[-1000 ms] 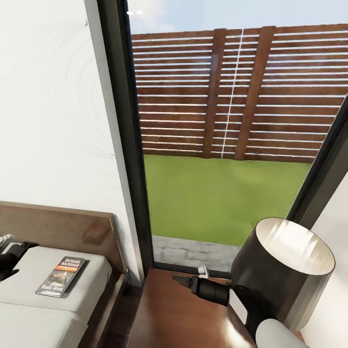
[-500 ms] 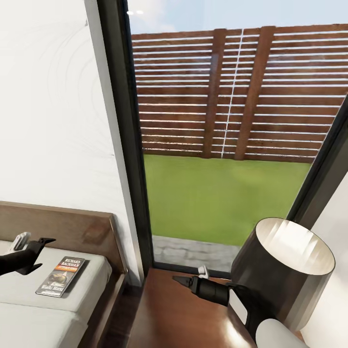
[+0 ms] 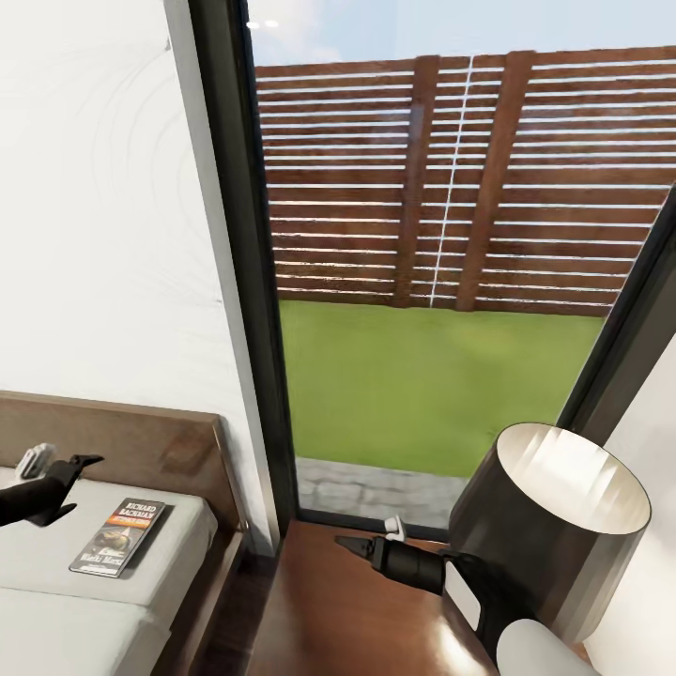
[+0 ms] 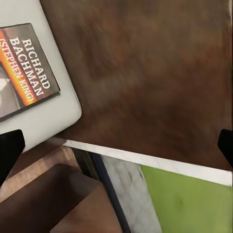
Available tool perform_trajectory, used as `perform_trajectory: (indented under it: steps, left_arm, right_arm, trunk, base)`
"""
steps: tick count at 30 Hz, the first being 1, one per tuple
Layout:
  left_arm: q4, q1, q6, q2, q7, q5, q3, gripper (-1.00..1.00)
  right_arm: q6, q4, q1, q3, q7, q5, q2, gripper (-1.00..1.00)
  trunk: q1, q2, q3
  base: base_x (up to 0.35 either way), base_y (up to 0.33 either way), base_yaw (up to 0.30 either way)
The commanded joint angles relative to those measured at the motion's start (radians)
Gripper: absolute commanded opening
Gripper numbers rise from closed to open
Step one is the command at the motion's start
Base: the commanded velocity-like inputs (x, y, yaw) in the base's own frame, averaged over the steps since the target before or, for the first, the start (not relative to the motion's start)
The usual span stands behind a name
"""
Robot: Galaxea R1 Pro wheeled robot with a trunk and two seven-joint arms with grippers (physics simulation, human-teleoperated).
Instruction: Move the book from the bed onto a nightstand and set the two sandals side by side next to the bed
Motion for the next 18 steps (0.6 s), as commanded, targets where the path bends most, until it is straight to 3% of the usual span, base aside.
perform_trajectory:
  steps: [1, 6, 11, 18]
  left_arm:
    - [-0.011, -0.001, 0.004, 0.0, 0.01, 0.01, 0.002, 1.0]
    - [-0.101, -0.002, 0.001, 0.002, 0.013, 0.009, 0.001, 1.0]
    - [-0.115, -0.044, -0.004, 0.004, 0.016, 0.003, 0.0, 1.0]
    - [-0.115, -0.127, -0.011, 0.006, 0.046, -0.06, -0.007, 1.0]
  right_arm:
    - [0.009, 0.0, 0.0, -0.001, 0.001, -0.005, 0.0, 1.0]
    - [0.009, 0.0, 0.0, -0.001, 0.001, -0.005, 0.005, 1.0]
    - [0.009, 0.0, 0.0, -0.001, 0.001, -0.004, 0.006, 1.0]
    - [0.009, 0.0, 0.0, -0.001, 0.001, -0.004, 0.006, 1.0]
  trunk:
    - [0.0, -0.001, -0.001]
    - [0.0, -0.001, -0.001]
    - [0.0, -0.001, -0.001]
    - [0.0, -0.001, -0.001]
  base:
    - [0.0, 0.0, 0.0]
    - [0.0, 0.0, 0.0]
    - [0.0, 0.0, 0.0]
    - [0.0, 0.0, 0.0]
